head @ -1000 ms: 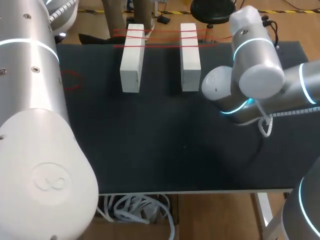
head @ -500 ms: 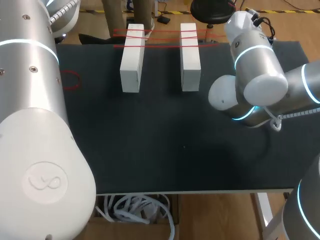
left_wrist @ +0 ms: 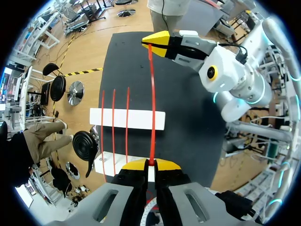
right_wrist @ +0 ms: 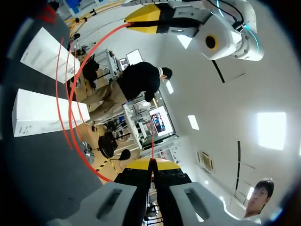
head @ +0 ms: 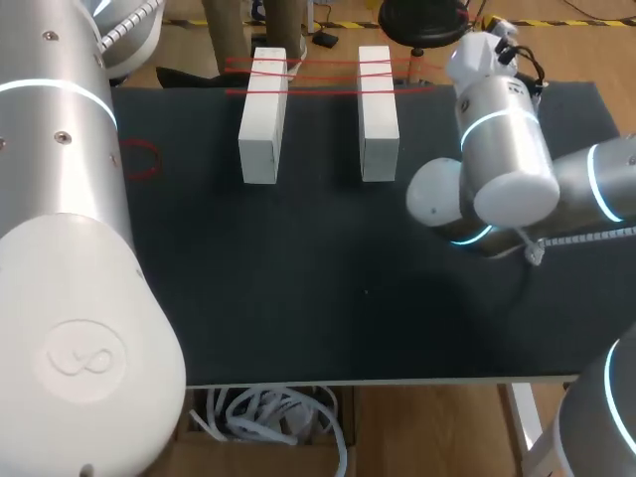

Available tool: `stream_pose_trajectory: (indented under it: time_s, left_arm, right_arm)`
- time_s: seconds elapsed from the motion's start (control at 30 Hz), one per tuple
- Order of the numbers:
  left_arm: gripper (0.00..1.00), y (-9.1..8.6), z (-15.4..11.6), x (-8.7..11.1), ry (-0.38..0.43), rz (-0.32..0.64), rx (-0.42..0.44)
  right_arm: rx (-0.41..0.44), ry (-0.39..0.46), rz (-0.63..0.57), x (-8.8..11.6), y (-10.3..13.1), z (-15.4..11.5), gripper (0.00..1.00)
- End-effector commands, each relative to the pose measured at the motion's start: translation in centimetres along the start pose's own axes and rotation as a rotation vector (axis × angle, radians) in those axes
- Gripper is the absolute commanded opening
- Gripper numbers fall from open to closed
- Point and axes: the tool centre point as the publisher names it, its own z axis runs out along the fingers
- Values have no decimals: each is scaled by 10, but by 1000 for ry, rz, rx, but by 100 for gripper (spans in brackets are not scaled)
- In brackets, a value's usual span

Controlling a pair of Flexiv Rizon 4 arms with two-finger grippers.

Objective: Grab the tape and strap the tape.

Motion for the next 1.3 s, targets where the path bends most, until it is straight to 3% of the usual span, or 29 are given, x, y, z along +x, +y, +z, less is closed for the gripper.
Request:
stream_pose_trajectory:
  time_s: [0.03,0.23,0.6,1.2,1.3]
  left_arm:
    - [0,-1,-1,-1,3,0,-5]
    - [0,-1,-1,-1,3,0,-5]
    - [0,-1,-1,-1,3,0,-5]
    - [0,-1,-1,-1,3,0,-5]
    - [0,-1,-1,-1,3,0,-5]
  right_arm:
    - [0,-14,-2,4,0,1,0]
    - [0,-14,-2,4,0,1,0]
    - [-67,-44,-77,-16,37,13,0]
    - [-118,-68,-146,-16,57,9,0]
    - [-106,-66,-205,-17,58,11,0]
